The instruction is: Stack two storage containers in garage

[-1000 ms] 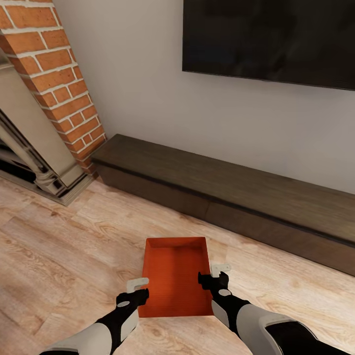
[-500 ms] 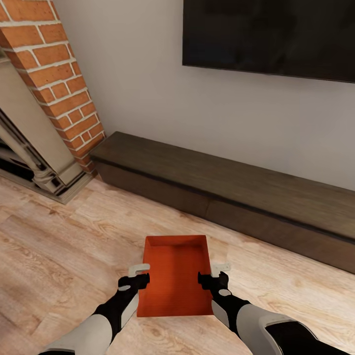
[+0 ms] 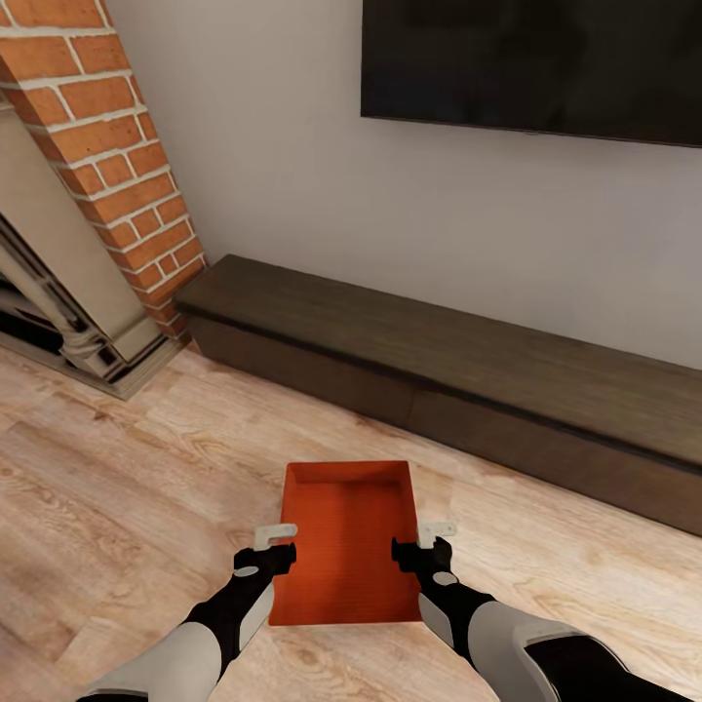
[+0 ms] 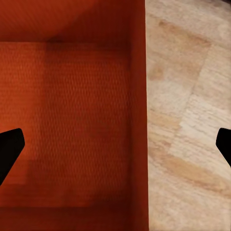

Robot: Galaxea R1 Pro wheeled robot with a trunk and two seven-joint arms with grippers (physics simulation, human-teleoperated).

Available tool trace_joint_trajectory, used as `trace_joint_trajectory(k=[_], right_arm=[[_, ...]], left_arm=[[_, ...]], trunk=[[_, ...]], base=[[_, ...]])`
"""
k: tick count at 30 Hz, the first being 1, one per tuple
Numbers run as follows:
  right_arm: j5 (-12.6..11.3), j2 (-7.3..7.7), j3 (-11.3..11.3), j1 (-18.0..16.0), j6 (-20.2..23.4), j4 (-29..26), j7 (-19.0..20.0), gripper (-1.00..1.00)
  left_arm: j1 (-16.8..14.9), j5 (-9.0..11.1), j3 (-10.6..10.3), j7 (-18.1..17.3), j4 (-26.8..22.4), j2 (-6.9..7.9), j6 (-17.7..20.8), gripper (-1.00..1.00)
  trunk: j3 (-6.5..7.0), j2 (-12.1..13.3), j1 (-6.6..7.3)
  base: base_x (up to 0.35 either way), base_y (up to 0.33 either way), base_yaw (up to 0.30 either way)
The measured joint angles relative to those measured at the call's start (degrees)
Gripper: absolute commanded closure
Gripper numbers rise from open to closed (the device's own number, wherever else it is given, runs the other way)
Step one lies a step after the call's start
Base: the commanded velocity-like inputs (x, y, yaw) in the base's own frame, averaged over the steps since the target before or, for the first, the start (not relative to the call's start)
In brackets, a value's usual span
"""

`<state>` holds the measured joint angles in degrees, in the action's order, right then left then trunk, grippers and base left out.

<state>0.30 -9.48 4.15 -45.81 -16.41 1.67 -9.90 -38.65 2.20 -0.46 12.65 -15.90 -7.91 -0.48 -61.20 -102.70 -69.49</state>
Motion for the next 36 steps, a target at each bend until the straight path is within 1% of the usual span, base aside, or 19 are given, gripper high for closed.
trace_joint_trajectory(k=[30,33,36], right_arm=[[0.1,0.36,0.0,0.0,-0.2,0.0,0.0,-1.00],[0.1,0.44,0.0,0.0,-0.2,0.0,0.0,-1.00],[0.1,0.86,0.0,0.0,-0.2,0.0,0.0,-1.00]], left_arm=[[0.0,0.2,0.2,0.2,-0.6,0.06,-0.1,-1.00],[0.0,0.2,0.2,0.3,-0.7,0.06,-0.1,-1.00],[0.0,0.1,0.1,0.4,-0.8,0.03,-0.2,-1.00]], trunk=[[-5.39,-12.0,-6.59],[-5.39,-12.0,-6.60],[-5.39,-12.0,-6.60]], base=[[0.000,0.000,0.000],[0.000,0.000,0.000],[0.000,0.000,0.000]])
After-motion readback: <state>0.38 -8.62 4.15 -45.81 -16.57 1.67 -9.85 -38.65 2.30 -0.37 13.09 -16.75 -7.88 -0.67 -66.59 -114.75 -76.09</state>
